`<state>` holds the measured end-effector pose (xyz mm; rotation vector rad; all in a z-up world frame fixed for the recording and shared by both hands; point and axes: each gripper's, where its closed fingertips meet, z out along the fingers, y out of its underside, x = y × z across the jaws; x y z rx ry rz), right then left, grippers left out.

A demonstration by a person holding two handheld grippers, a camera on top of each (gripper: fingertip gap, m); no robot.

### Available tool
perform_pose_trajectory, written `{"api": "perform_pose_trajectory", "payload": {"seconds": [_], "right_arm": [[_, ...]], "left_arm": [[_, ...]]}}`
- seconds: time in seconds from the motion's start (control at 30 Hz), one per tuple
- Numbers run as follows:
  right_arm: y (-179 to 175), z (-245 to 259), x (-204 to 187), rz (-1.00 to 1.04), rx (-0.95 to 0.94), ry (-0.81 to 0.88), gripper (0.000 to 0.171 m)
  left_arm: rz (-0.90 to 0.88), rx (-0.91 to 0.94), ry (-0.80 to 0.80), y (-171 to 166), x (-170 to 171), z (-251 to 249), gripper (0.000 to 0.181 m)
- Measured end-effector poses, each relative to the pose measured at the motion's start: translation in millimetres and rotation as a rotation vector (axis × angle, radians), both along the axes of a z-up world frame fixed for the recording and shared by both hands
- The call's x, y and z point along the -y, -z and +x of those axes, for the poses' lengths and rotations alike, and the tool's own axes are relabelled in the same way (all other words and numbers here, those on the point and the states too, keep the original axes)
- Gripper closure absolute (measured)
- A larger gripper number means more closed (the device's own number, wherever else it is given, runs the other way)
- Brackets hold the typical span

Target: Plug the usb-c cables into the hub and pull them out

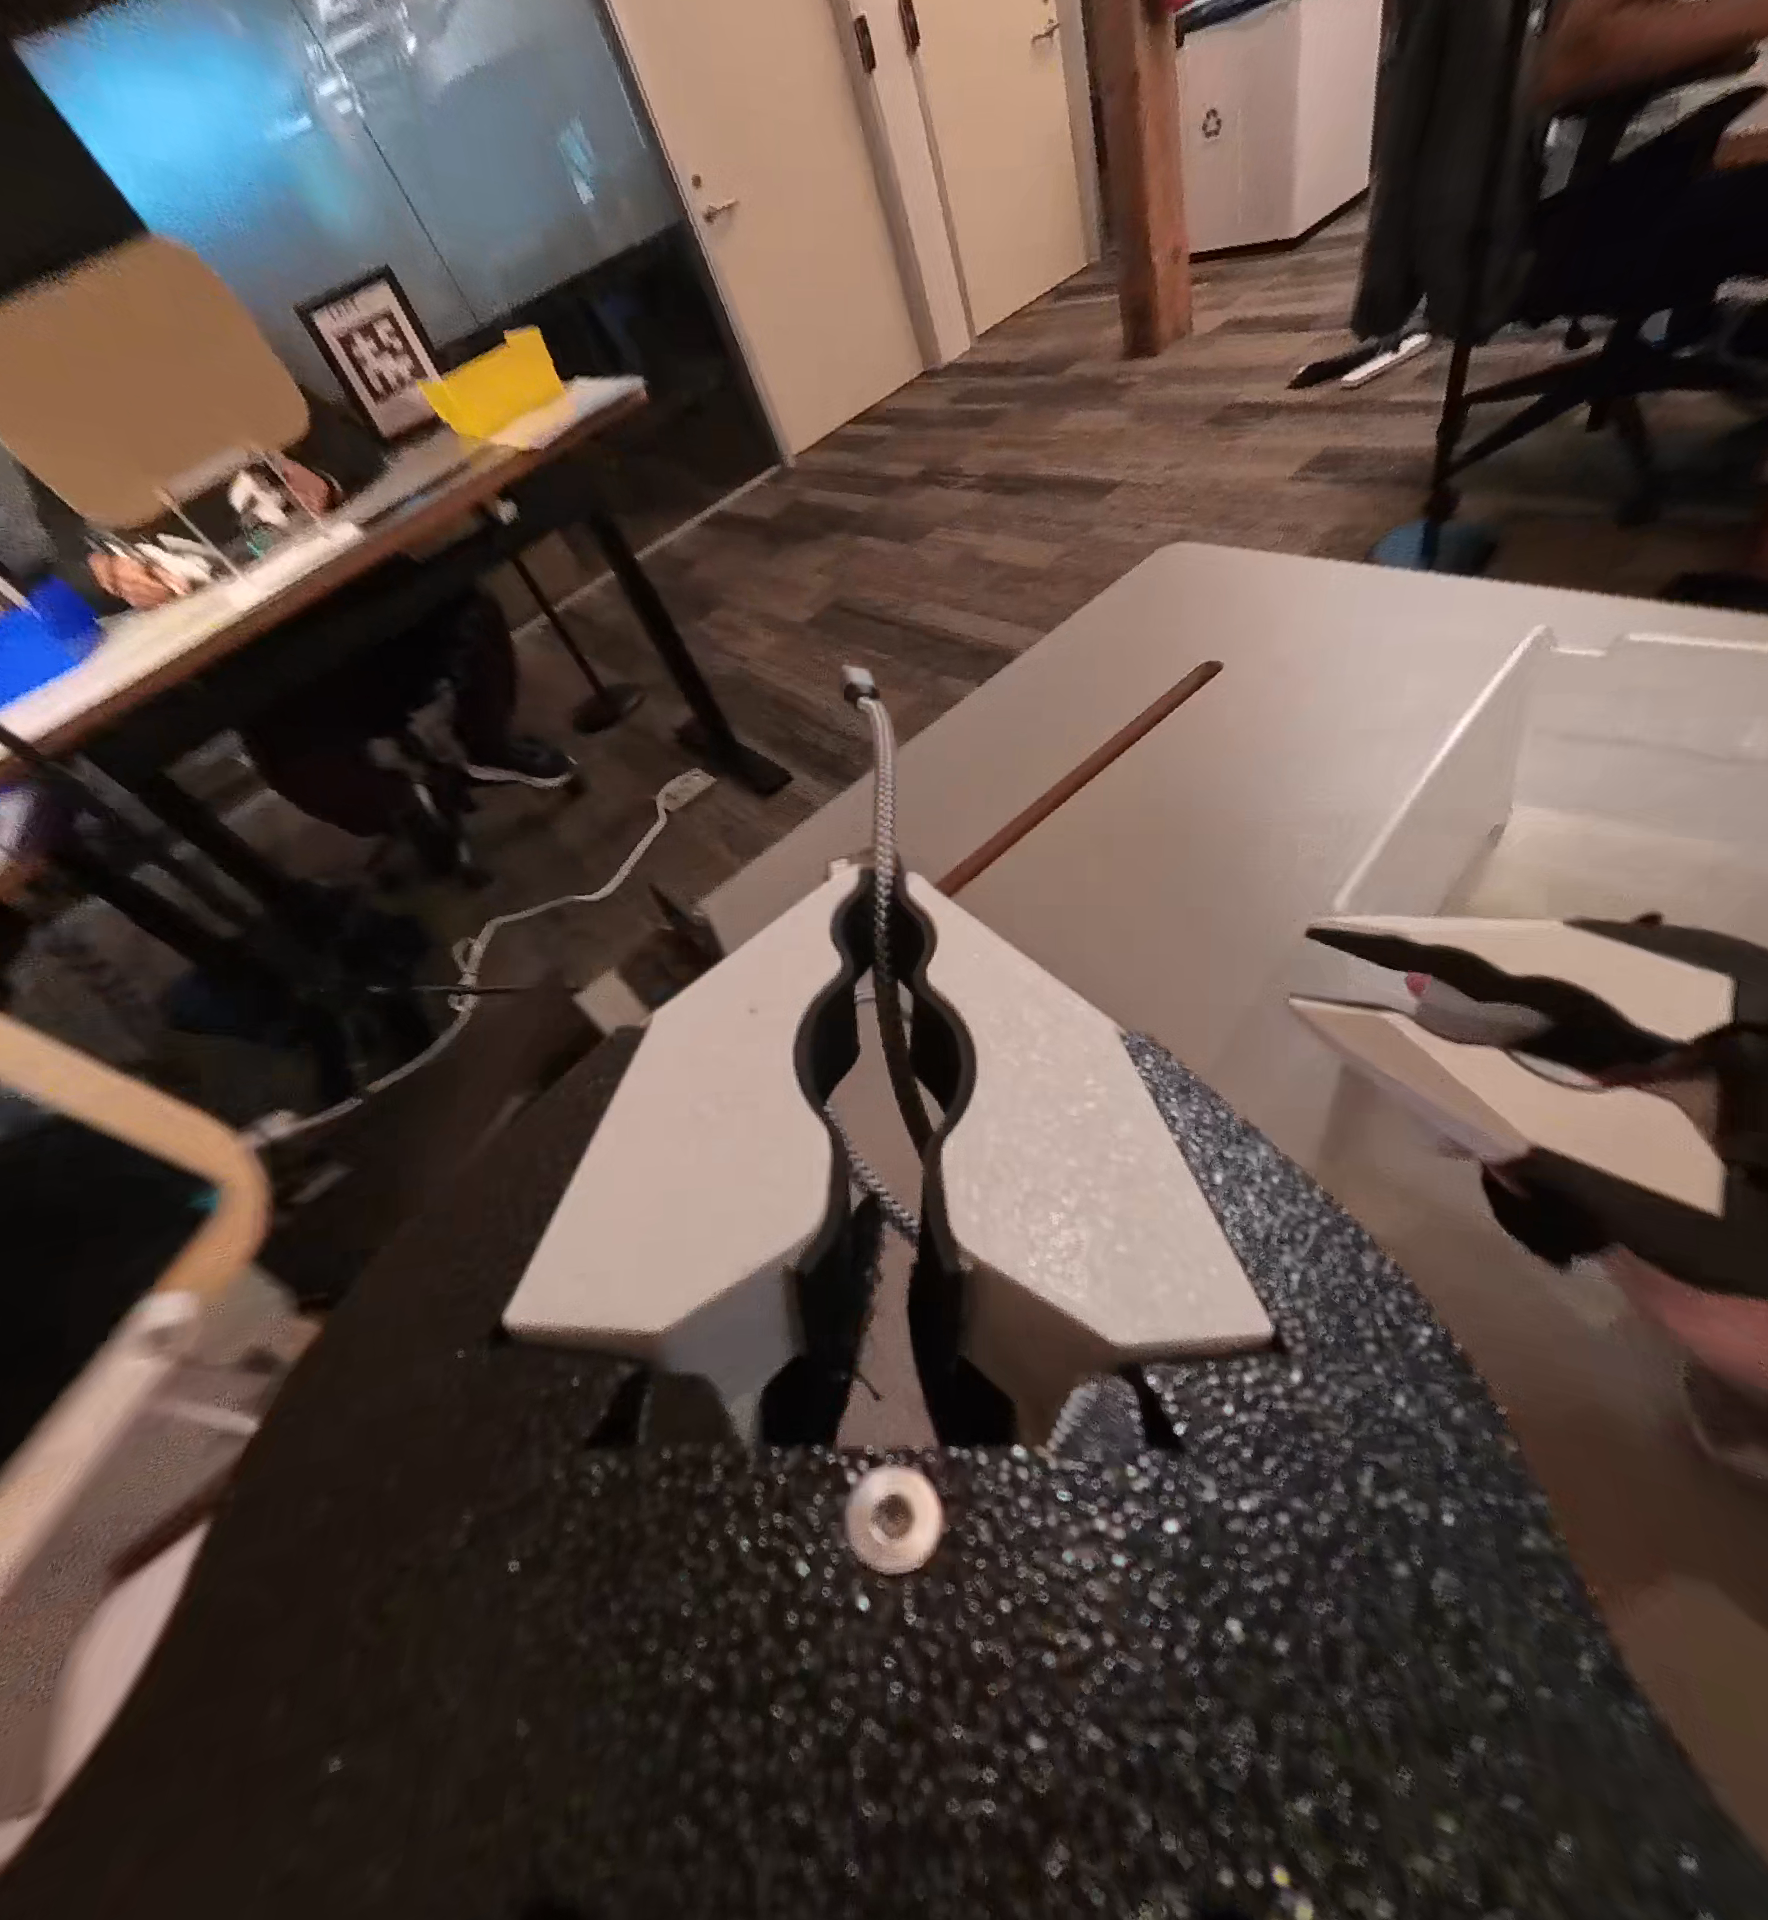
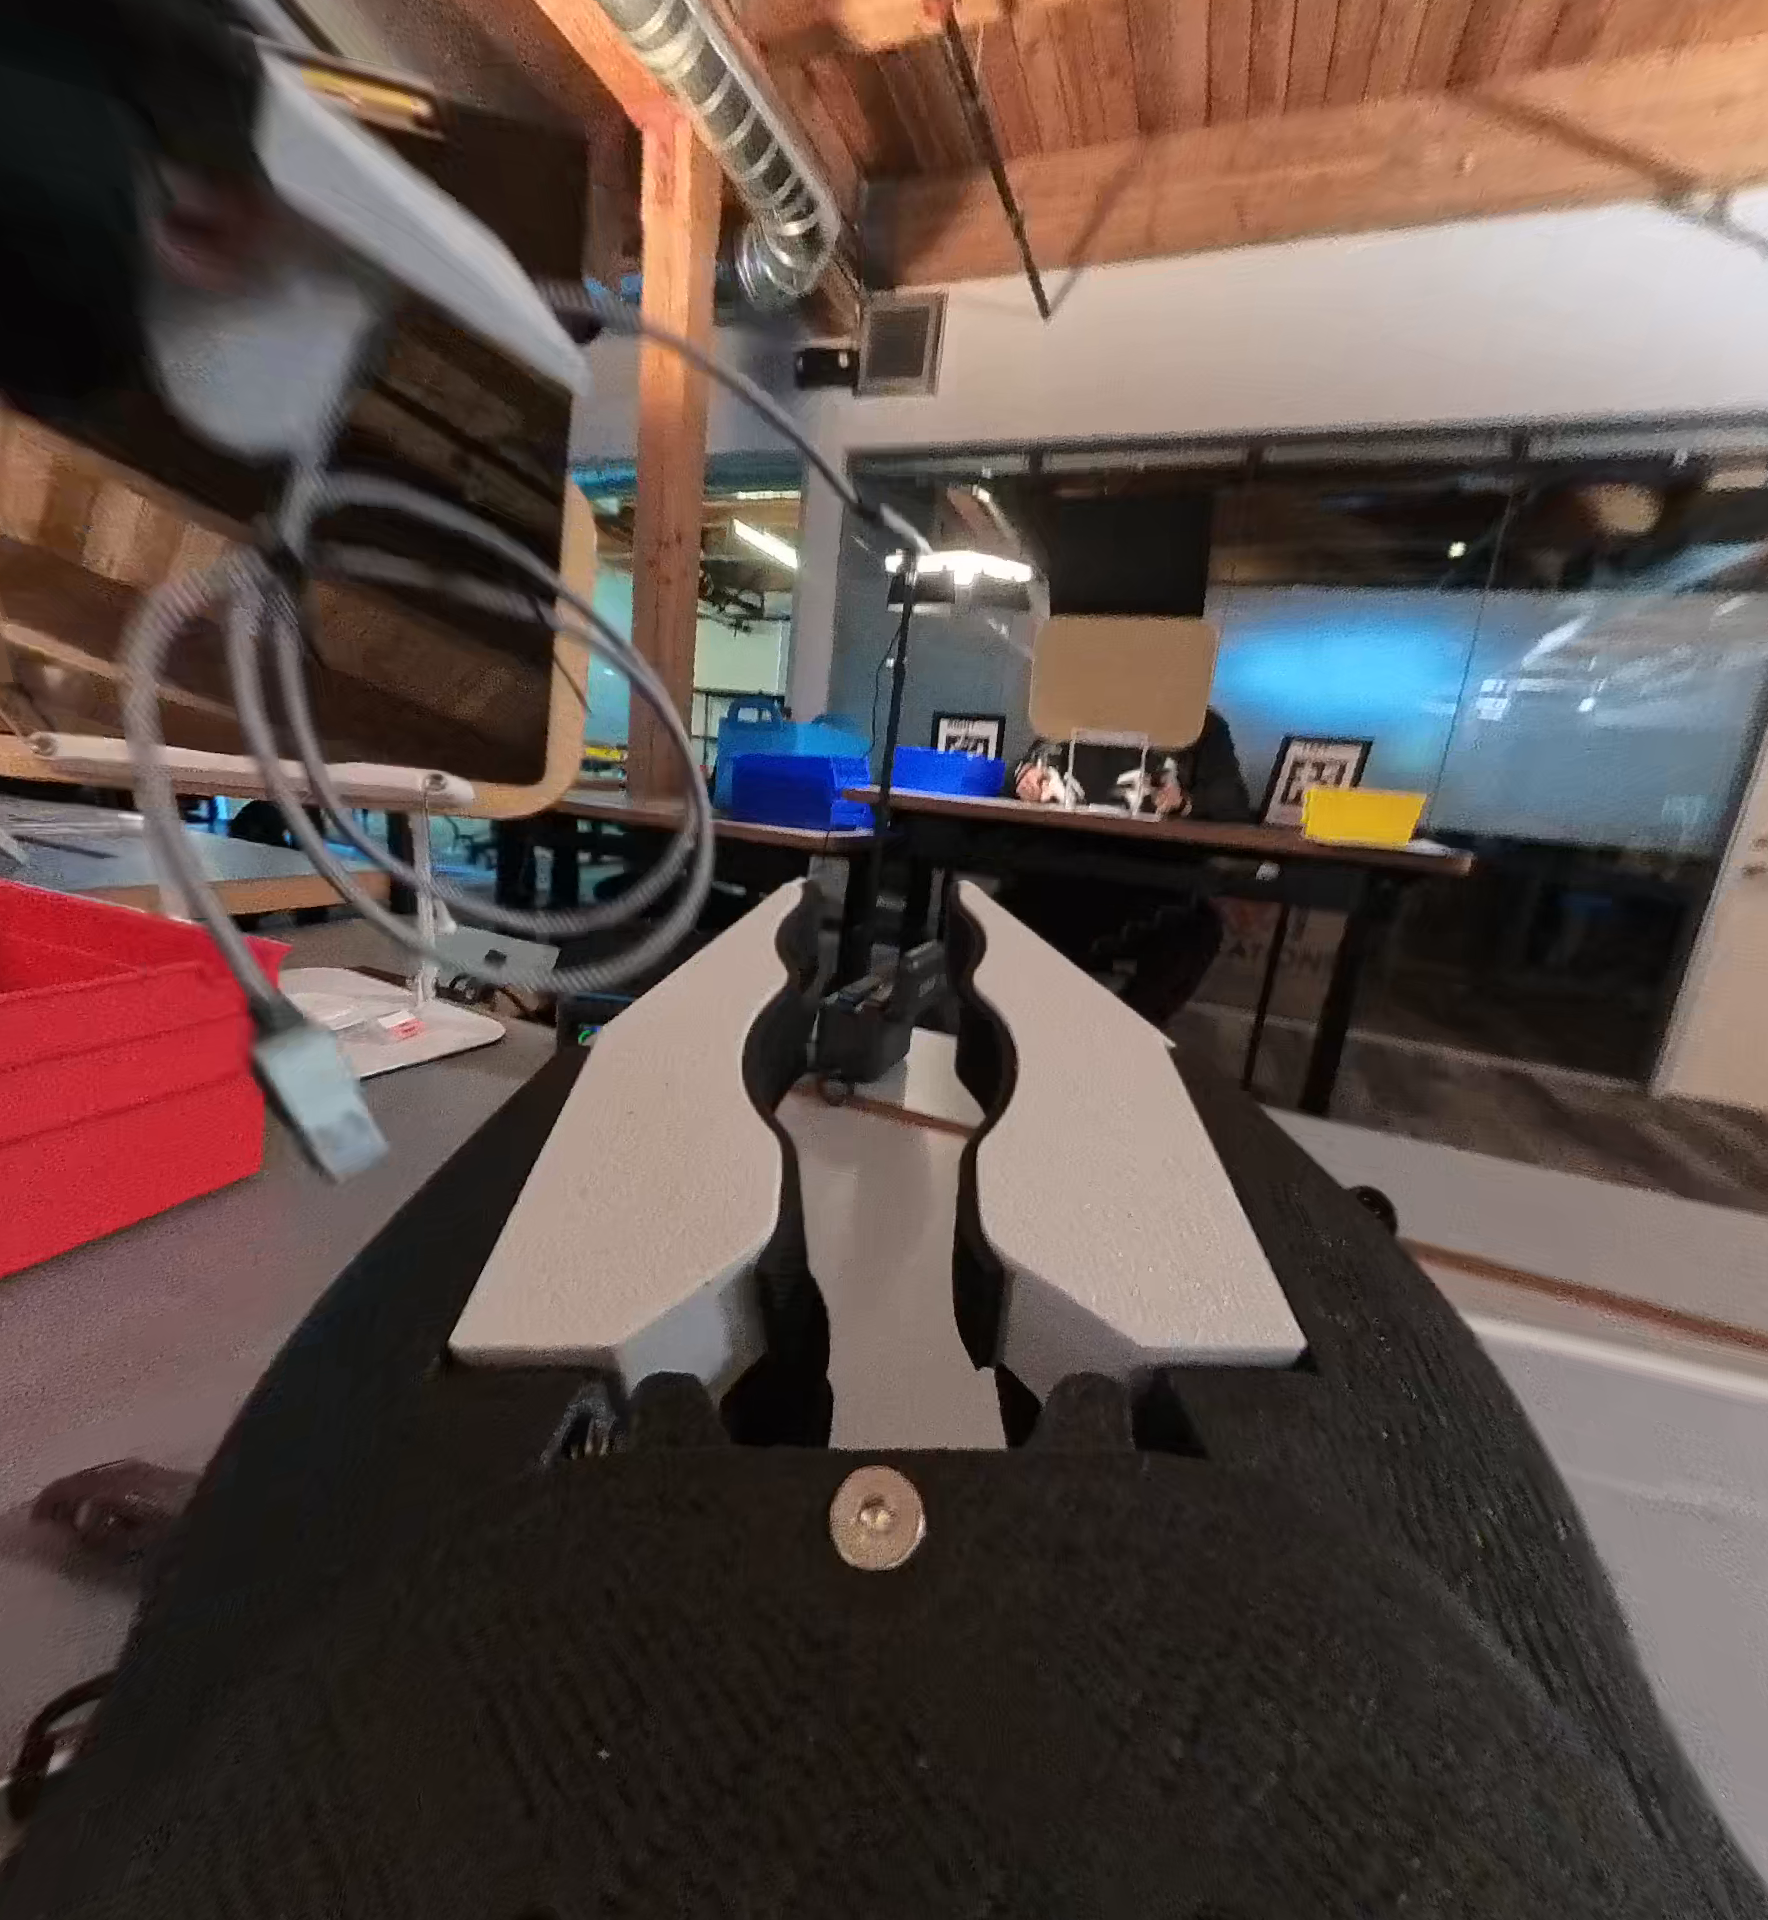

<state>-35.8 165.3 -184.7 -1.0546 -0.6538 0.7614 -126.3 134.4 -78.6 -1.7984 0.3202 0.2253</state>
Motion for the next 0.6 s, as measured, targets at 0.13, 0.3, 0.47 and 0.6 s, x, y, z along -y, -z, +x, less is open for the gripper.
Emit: {"api": "perform_pose_trajectory", "payload": {"seconds": [0.13, 0.3, 0.47, 0.6], "right_arm": [[7, 0, -9, -0.041, 0.025, 0.013, 0.150], [9, -4, -6, -0.020, 0.052, 0.004, 0.149], [17, -15, 3, 0.033, 0.126, -0.010, 0.149], [30, -27, 14, 0.066, 0.224, -0.075, 0.149]], "left_arm": [[-0.100, 0.005, -0.049, 75, -52, -12, 0.181], [-0.199, -0.120, -0.104, 146, -83, -28, 0.181], [-0.202, -0.054, 0.029, 175, -96, -3, 0.179], [-0.124, 0.004, -0.105, 168, -83, -19, 0.057]]}}
